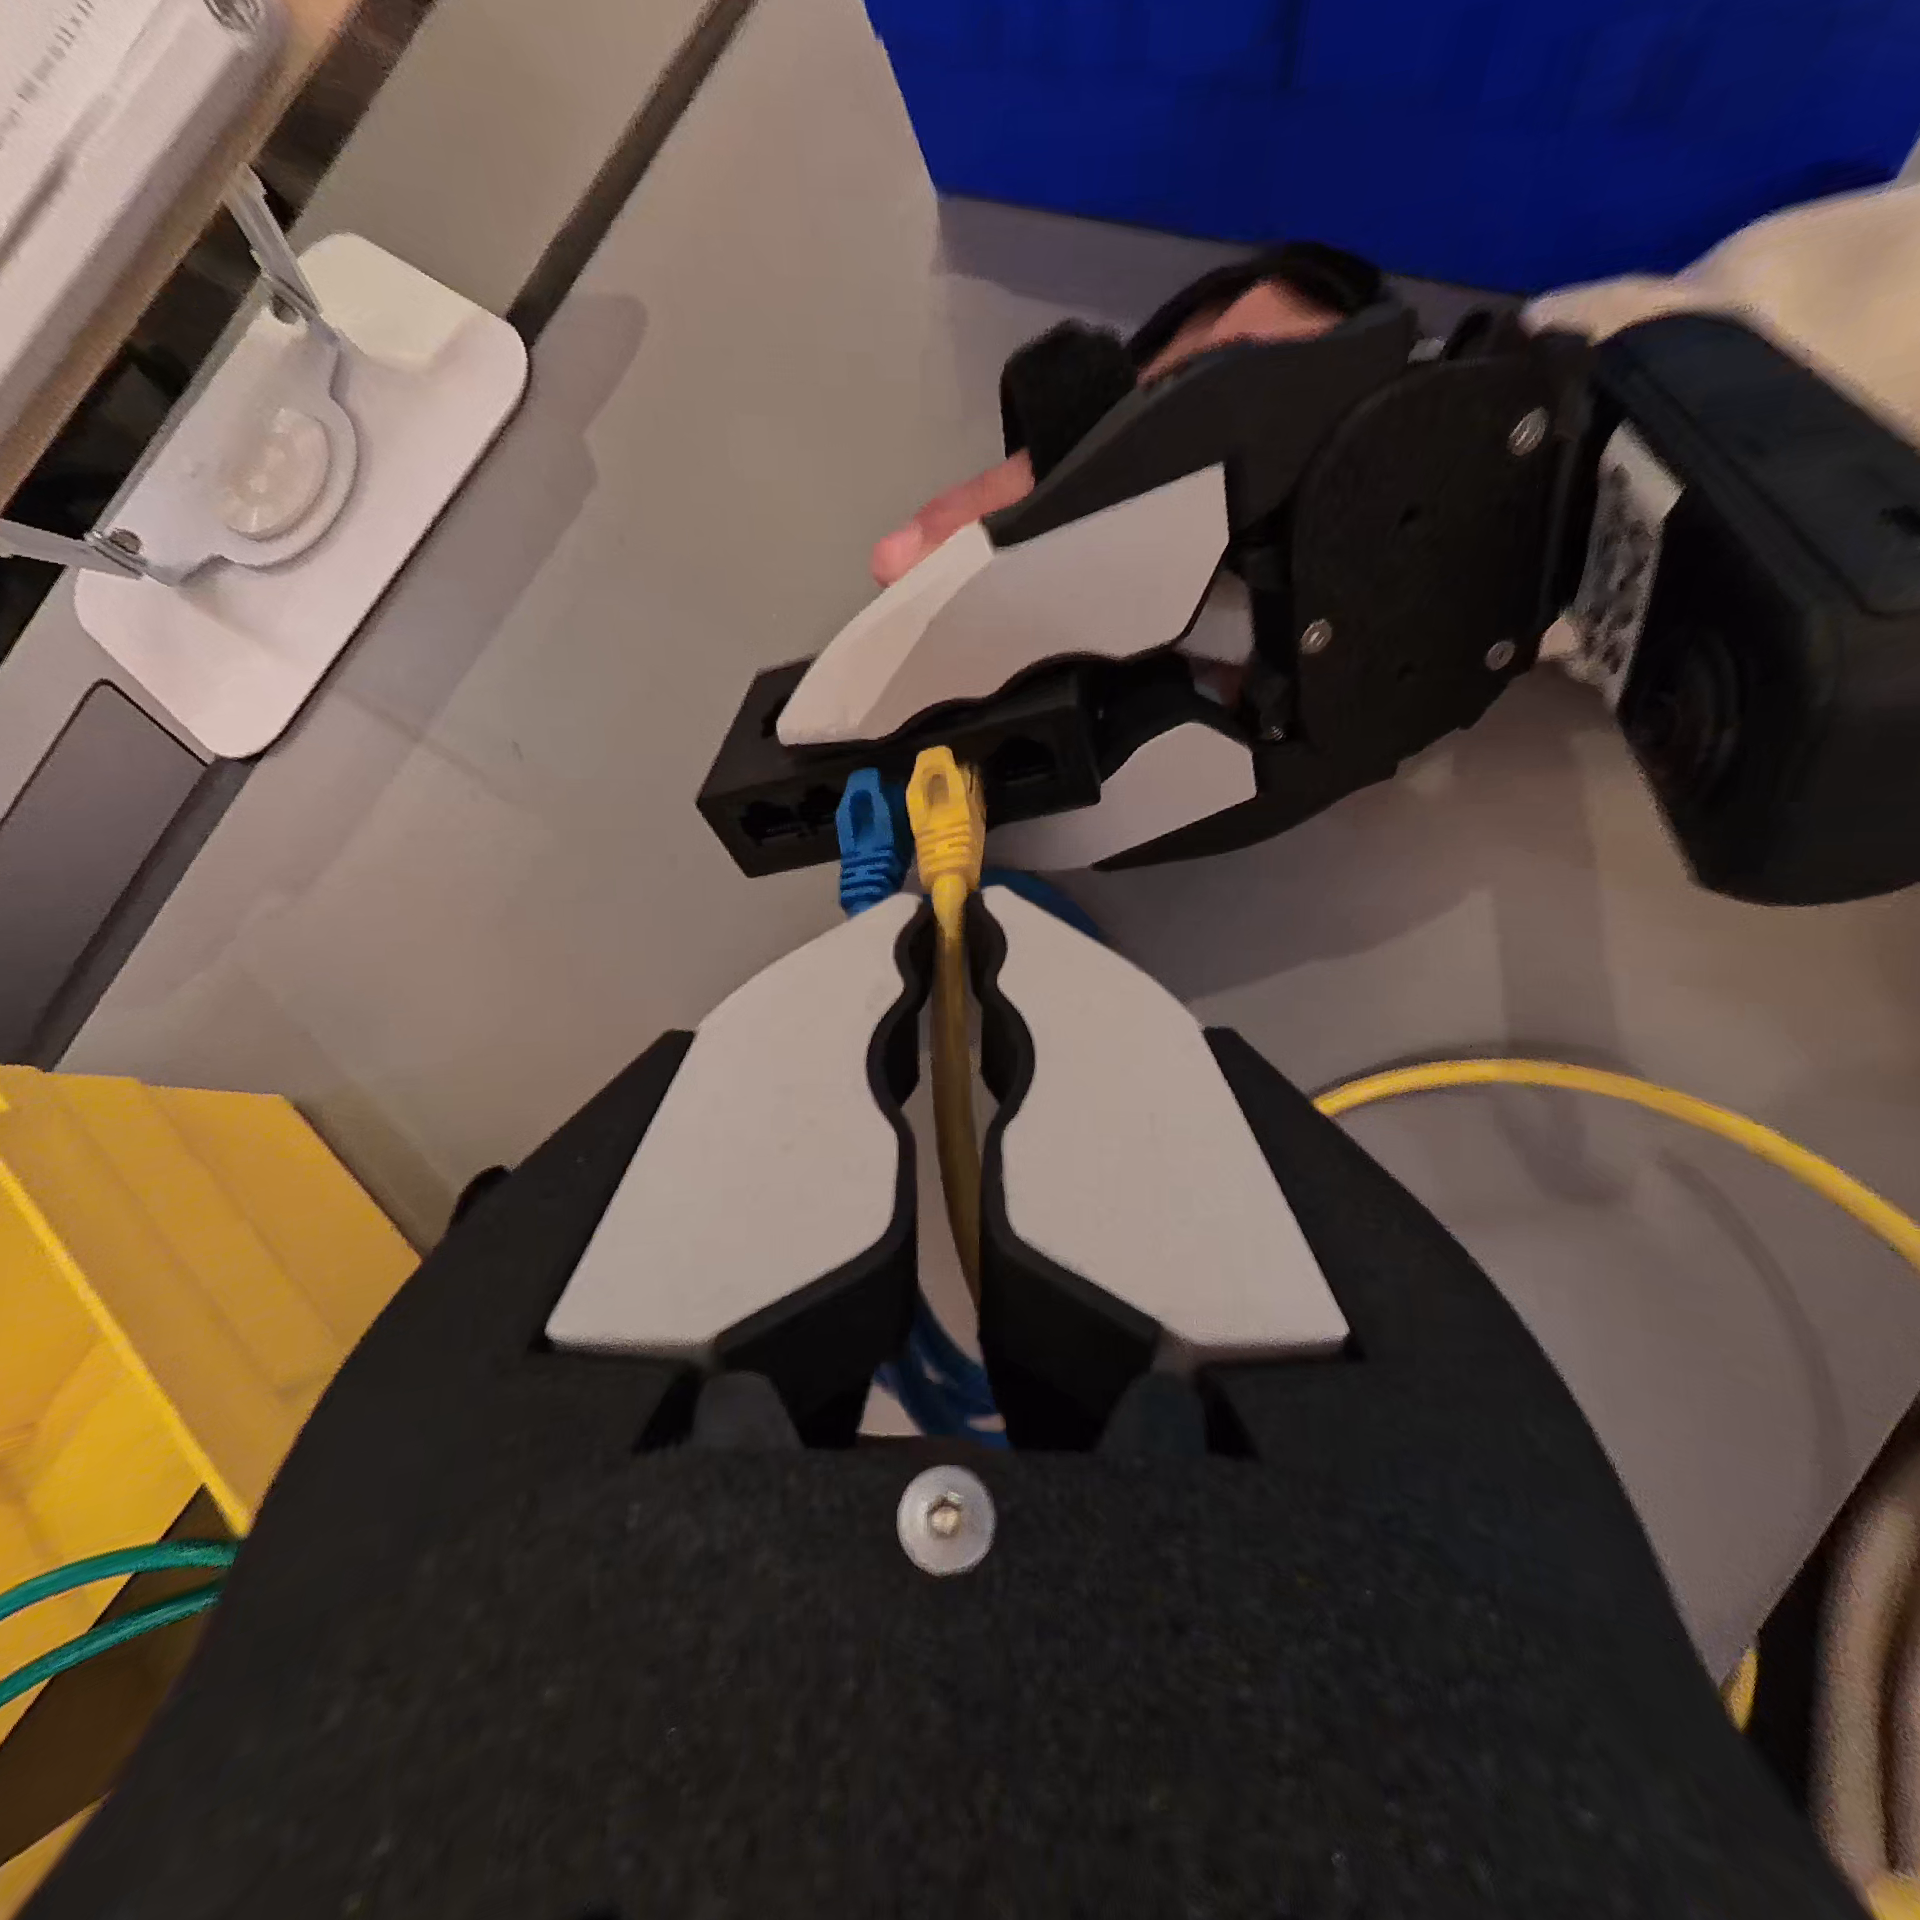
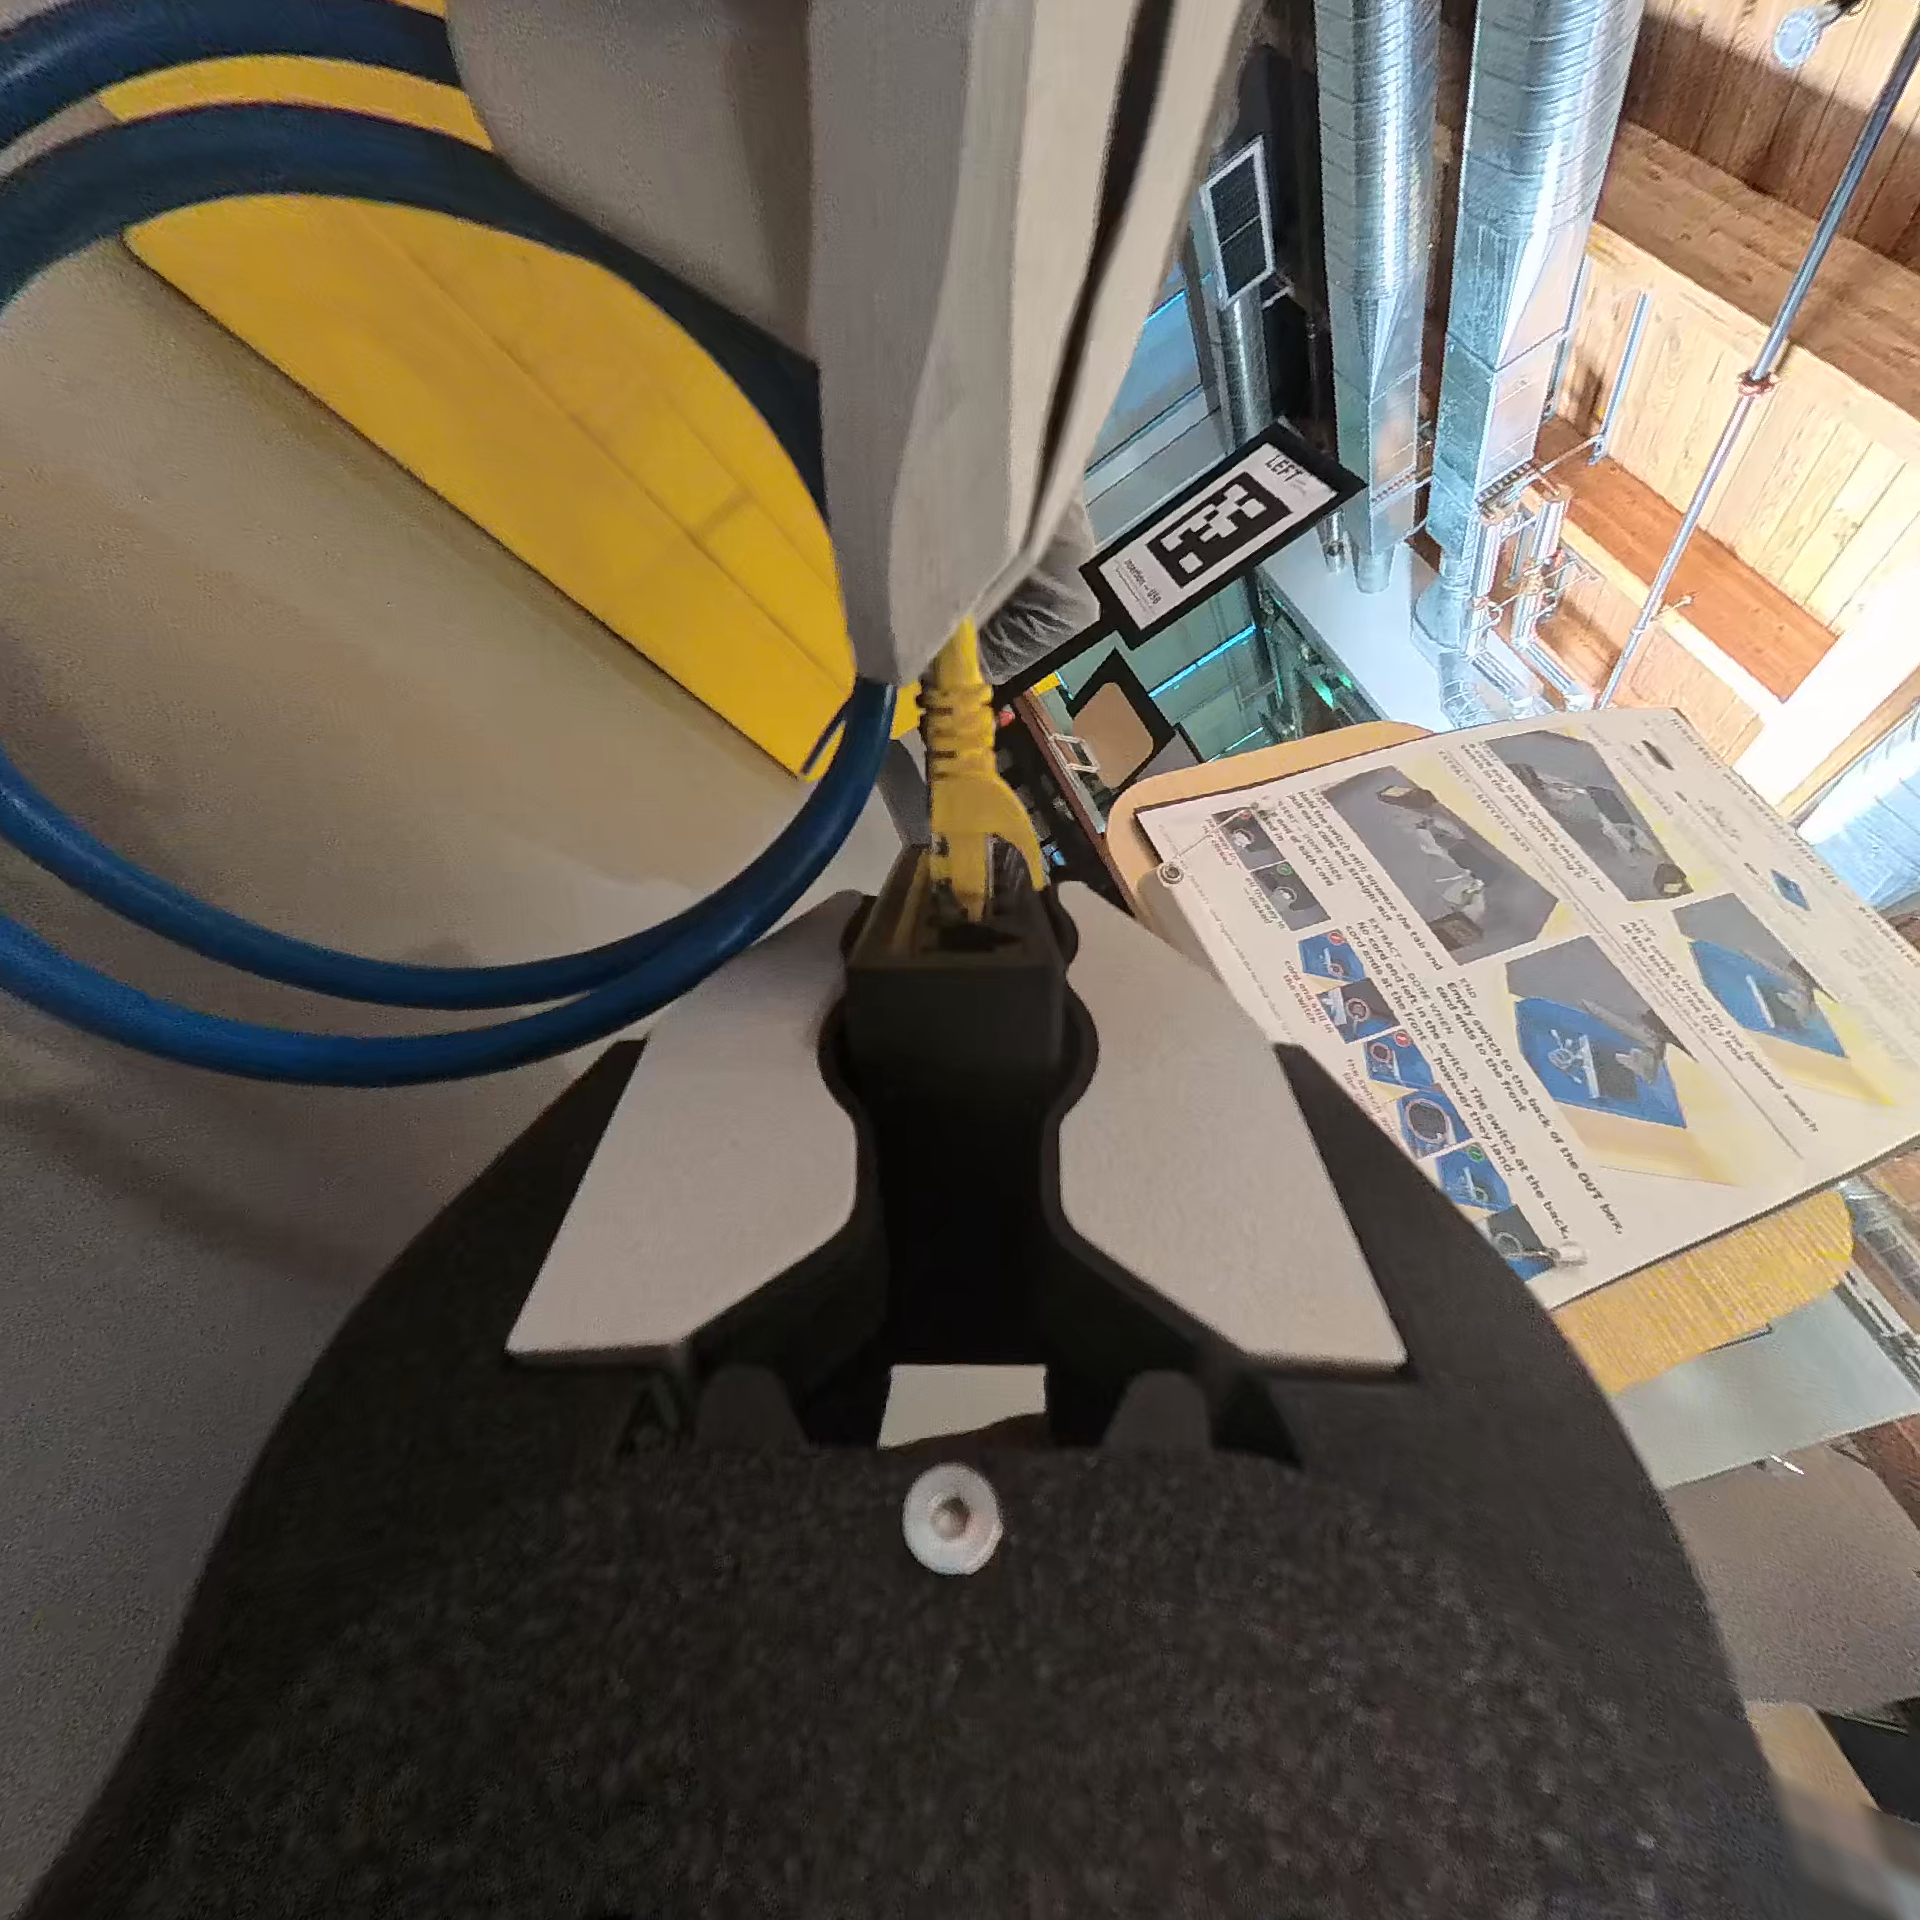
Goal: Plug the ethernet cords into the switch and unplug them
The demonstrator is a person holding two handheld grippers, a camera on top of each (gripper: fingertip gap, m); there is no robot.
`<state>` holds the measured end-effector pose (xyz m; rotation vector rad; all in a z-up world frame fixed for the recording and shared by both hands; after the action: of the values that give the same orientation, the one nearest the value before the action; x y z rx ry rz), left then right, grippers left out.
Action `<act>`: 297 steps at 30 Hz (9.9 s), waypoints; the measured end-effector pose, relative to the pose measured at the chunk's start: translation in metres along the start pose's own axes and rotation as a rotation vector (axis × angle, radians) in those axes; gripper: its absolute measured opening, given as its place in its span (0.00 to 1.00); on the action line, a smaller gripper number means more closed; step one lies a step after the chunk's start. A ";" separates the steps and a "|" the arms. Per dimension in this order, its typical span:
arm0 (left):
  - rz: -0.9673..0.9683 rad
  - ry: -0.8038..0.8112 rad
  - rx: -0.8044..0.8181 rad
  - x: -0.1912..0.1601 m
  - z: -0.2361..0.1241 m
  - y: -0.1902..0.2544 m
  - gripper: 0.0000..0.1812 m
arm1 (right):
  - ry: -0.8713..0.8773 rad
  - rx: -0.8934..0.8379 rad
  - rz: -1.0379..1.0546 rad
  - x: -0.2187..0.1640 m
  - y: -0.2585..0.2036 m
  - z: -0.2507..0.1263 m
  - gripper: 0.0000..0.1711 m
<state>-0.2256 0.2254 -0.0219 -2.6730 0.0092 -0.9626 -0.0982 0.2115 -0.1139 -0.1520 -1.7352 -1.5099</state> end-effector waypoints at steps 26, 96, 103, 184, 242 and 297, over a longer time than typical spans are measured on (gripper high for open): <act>-0.132 -0.014 0.122 -0.223 -0.127 -0.062 0.16 | -0.007 0.044 -0.036 -0.003 -0.004 0.000 0.18; -0.767 0.028 0.193 -0.181 -0.071 0.035 0.27 | -0.037 0.084 -0.014 -0.008 -0.004 0.003 0.17; -0.365 -0.007 0.023 -0.172 -0.093 0.057 0.25 | -0.043 0.084 -0.016 -0.008 -0.004 0.003 0.17; -0.486 -0.566 -0.766 0.008 0.039 -0.051 0.05 | -0.054 -0.034 -0.307 0.000 -0.019 0.006 0.17; 0.523 -0.272 0.243 -0.217 -0.044 0.039 0.03 | -0.301 -0.010 -0.273 -0.032 -0.008 0.016 0.18; -0.432 -0.369 -0.647 -0.021 0.039 -0.055 0.03 | -0.225 -0.047 -0.398 -0.020 -0.017 0.013 0.17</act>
<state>-0.2231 0.2912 -0.0481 -3.5171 -0.4194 -0.6216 -0.1009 0.2266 -0.1394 0.0020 -1.9944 -1.8793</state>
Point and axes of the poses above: each gripper's, where its closed fingertips meet, z out along the fingers, x out of its top, y = z × x across the jaws, the point moved 10 cm from there along -z, back along the fingers, and after that the axes turned 5 degrees about z, right-handed, at the moved point
